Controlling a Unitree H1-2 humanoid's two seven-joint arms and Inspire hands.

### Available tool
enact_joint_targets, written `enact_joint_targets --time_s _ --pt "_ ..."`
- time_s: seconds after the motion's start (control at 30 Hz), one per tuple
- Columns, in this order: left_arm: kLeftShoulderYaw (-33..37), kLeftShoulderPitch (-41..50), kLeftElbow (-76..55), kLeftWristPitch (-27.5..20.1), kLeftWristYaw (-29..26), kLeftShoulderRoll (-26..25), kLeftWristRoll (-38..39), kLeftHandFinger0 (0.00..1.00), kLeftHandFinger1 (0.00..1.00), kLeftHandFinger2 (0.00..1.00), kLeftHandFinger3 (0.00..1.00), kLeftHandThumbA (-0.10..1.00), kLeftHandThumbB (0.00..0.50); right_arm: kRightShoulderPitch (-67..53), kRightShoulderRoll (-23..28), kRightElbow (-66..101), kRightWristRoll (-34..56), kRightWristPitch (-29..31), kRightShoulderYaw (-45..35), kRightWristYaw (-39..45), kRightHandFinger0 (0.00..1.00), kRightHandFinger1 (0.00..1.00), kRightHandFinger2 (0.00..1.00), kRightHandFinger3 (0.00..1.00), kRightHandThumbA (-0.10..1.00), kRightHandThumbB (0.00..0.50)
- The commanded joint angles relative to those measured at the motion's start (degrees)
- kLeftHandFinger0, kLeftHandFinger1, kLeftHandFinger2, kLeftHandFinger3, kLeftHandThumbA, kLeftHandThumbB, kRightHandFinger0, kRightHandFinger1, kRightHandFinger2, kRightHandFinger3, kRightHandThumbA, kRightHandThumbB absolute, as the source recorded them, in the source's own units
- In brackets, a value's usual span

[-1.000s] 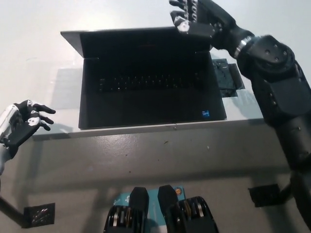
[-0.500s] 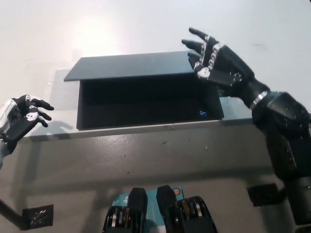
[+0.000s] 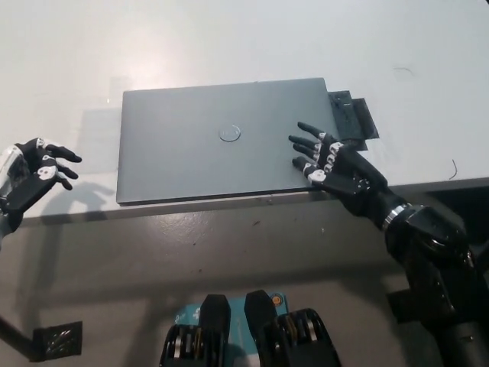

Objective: The robot uses its right hand to push down on the lid of a laptop kept in the middle of the desk to close it

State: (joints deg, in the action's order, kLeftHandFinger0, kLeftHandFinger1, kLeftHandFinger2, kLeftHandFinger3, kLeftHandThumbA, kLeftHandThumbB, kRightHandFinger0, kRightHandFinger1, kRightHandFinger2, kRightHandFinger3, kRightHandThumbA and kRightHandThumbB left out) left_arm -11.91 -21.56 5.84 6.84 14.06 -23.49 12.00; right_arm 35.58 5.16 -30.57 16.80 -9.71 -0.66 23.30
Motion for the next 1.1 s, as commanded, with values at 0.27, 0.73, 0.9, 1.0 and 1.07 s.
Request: enact_joint_targets --time_s 0.27,0.73,0.9,1.0,1.07 --pt "-0.5 -2.0 -0.6 -2.1 0.0 -2.1 -0.3 0.4 0.42 0.49 0.55 -0.1 0.115 -1.6 -1.0 -1.2 1.1 0.3 -1.3 0.9 1.0 1.0 0.98 1.0 0.42 0.257" --pt "-0.9 -1.4 -0.4 -2.0 0.7 -1.7 0.9 0.4 0.4 0.47 0.52 -0.1 0.128 -1.2 2.3 10.9 3.3 -4.3 -1.9 2.4 1.0 1.0 0.95 1.0 0.44 0.234" --pt "-0.9 -1.5 0.2 -3.1 1.3 -1.7 1.2 0.4 0.41 0.48 0.52 -0.1 0.119 -3.0 4.0 22.0 5.9 -11.5 -3.5 0.4 1.0 1.0 0.93 1.0 0.44 0.264" --pt "-0.8 -1.3 0.2 -3.3 1.3 -1.7 1.2 0.38 0.39 0.46 0.52 -0.1 0.121 -4.7 5.5 27.7 9.0 -14.4 -5.5 0.7 1.0 1.0 0.93 1.0 0.41 0.333" --pt "-1.0 -1.2 -0.4 -2.5 1.3 -1.7 1.6 0.42 0.41 0.47 0.54 -0.1 0.118 -8.0 7.6 32.2 12.0 -15.2 -7.8 2.0 1.0 1.0 0.97 1.0 0.39 0.295"
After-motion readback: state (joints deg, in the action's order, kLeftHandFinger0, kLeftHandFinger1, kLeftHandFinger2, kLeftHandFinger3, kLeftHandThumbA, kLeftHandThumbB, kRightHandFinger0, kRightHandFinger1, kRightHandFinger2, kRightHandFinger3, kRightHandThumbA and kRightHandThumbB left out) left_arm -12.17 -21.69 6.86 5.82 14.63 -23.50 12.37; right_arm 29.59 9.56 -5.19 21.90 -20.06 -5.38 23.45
